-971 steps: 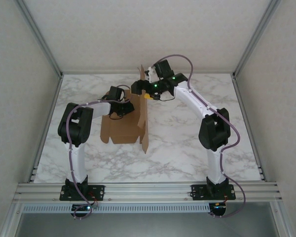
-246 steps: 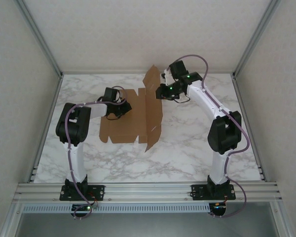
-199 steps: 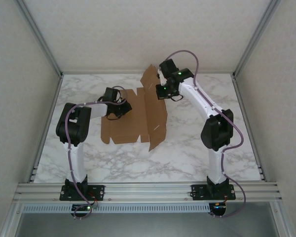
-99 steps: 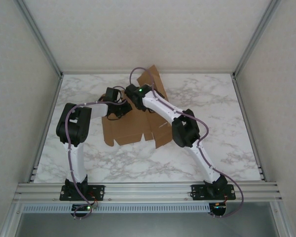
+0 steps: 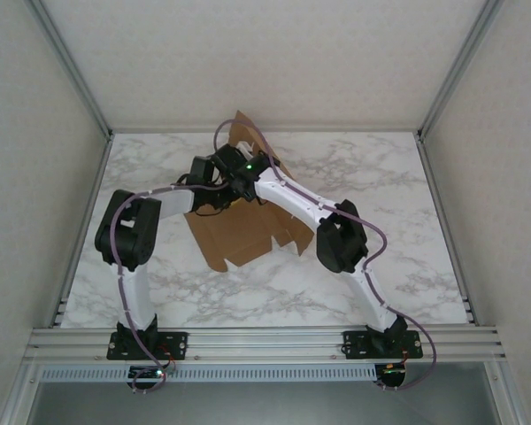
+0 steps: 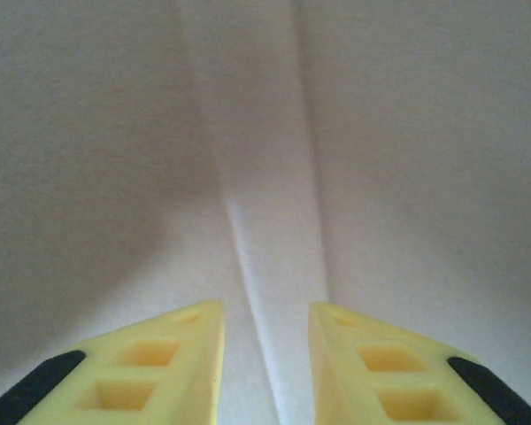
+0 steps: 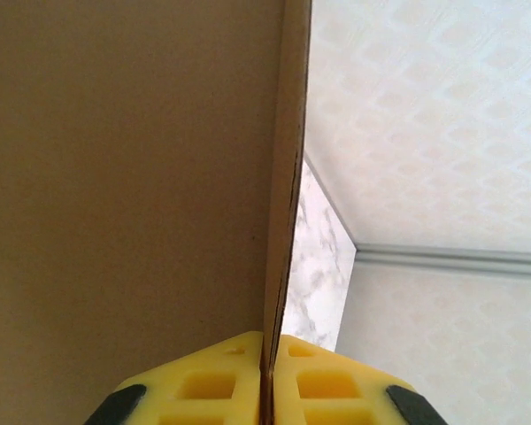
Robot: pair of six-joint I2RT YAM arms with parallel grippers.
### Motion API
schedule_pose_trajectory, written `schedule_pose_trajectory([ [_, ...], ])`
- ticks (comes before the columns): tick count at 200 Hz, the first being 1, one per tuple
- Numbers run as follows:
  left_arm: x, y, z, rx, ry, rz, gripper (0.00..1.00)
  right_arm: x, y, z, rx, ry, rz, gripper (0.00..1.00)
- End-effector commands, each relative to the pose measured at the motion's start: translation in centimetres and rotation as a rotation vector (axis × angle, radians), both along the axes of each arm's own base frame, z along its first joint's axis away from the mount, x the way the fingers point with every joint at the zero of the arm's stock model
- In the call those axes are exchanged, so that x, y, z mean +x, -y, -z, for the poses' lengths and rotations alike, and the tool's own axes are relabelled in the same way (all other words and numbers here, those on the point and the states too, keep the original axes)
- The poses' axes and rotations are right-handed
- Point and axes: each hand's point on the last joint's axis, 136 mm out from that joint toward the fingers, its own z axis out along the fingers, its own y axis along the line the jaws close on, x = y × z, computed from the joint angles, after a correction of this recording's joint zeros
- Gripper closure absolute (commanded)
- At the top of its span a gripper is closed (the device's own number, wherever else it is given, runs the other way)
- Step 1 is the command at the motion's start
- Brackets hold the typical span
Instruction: Fold the paper box
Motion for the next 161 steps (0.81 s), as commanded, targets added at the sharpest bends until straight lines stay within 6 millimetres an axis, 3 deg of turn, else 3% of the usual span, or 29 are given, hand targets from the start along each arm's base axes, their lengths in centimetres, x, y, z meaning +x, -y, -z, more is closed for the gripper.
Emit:
schedule_pose_trajectory([
  [1,1.2,-0.1,-7.8,-0.084,0.158,-0.037,0.65,0.3,-0.9,-2.1,0.066,0.044,-0.042,0.89],
  [25,1.9,-1.8,-11.6,-0.147,0.229,-0.111,0.64,0.3,-1.2,-2.7,0.111,0.052,-0.044,0.89],
  [56,3.0,-2.2,-15.2,-0.253,0.294,-0.15,0.64,-0.1,-1.7,-3.2,0.189,0.044,-0.06,0.88],
  [119,4.5,-1.1,-18.5,-0.402,0.363,-0.115,0.62,-0.7,-2.2,-2.2,0.241,0.0,-0.105,0.87],
  [161,5.8,-0.3,-18.7,-0.414,0.368,-0.086,0.59,-1.1,-2.7,-2.0,0.279,-0.005,-0.14,0.88],
])
